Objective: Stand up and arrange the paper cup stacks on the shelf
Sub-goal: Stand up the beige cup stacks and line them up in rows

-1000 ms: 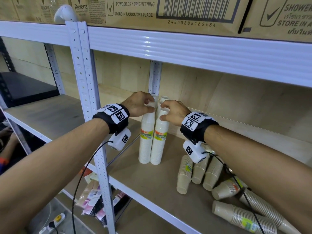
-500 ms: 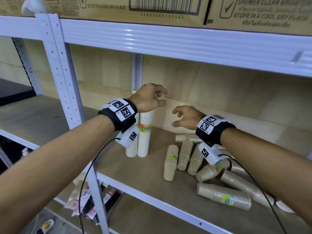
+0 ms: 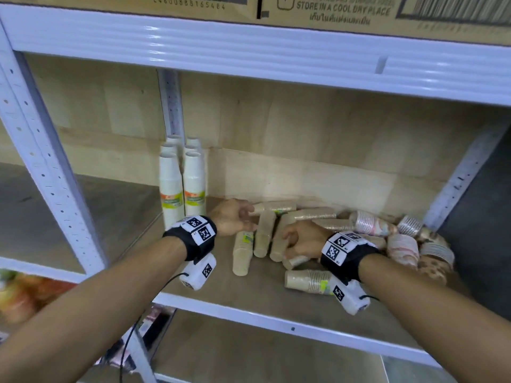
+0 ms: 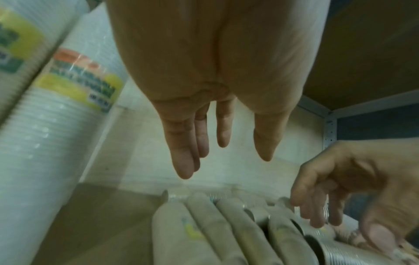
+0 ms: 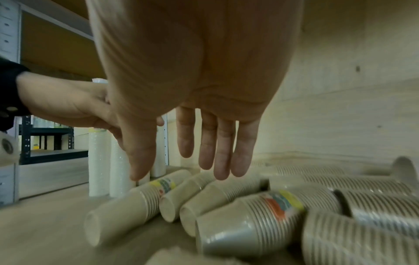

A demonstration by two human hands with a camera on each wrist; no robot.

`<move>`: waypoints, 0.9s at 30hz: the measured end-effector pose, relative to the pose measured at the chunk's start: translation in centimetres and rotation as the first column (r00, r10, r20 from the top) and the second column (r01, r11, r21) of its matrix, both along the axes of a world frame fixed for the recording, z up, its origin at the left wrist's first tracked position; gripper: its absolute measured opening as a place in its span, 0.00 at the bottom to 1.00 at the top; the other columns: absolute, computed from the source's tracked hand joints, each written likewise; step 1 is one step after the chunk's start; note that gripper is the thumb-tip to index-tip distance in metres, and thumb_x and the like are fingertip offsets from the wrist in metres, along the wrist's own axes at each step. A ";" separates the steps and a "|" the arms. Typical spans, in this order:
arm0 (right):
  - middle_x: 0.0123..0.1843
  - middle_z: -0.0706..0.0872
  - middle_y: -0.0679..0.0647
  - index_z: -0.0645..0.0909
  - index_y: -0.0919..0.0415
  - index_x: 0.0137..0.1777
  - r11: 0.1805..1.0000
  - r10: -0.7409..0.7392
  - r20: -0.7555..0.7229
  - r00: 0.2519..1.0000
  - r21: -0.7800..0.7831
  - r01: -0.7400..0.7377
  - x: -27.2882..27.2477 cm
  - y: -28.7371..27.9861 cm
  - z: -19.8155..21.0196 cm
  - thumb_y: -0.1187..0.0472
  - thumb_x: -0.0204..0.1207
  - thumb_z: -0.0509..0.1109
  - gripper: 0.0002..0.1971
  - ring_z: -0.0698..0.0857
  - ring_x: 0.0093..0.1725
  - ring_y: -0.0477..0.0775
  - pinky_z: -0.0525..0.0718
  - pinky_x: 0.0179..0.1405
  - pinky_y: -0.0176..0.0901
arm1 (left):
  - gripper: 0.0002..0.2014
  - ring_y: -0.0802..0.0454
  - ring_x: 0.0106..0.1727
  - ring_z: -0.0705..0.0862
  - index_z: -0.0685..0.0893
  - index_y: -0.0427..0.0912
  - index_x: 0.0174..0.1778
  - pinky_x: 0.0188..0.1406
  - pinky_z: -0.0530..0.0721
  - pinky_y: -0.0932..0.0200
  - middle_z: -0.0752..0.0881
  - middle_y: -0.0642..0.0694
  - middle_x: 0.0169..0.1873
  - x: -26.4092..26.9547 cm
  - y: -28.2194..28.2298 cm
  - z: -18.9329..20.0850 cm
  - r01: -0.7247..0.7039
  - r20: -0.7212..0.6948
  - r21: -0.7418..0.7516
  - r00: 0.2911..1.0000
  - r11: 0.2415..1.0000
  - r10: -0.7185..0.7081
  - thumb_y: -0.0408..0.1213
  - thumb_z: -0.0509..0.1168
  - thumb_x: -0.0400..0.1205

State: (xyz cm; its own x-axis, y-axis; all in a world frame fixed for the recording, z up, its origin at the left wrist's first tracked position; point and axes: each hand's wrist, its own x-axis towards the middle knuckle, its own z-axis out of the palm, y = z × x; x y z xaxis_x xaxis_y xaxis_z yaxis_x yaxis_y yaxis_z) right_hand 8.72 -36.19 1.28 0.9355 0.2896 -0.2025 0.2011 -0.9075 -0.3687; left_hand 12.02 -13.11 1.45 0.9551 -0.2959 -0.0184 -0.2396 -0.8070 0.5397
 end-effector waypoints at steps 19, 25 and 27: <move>0.59 0.85 0.49 0.82 0.51 0.64 0.976 0.077 -0.030 0.997 -0.202 -0.081 -2.9 -2.1 -5.8 0.49 0.65 0.81 0.26 0.83 0.55 0.52 0.83 0.55 0.47 | 0.44 0.44 0.70 0.78 0.62 0.49 0.83 0.65 0.78 0.53 0.77 0.44 0.72 -2.9 -1.2 -7.5 -0.169 -0.116 0.134 0.976 0.976 0.185 0.52 0.75 0.73; 0.60 0.84 0.49 0.80 0.50 0.67 0.968 0.084 -0.056 0.995 -0.232 -0.095 -2.7 -1.8 -6.3 0.49 0.65 0.81 0.29 0.84 0.56 0.52 0.81 0.52 0.45 | 0.44 0.43 0.72 0.76 0.62 0.47 0.83 0.64 0.76 0.53 0.76 0.43 0.73 -2.9 -1.5 -7.6 -0.198 -0.102 0.145 0.972 0.970 0.213 0.50 0.76 0.74; 0.60 0.85 0.49 0.80 0.51 0.67 0.966 0.092 -0.059 0.994 -0.238 -0.103 -2.6 -1.8 -6.3 0.49 0.65 0.80 0.29 0.84 0.57 0.52 0.81 0.51 0.44 | 0.44 0.43 0.71 0.77 0.62 0.47 0.83 0.65 0.78 0.51 0.76 0.43 0.72 -2.8 -1.4 -7.5 -0.201 -0.108 0.147 0.970 0.969 0.218 0.48 0.76 0.73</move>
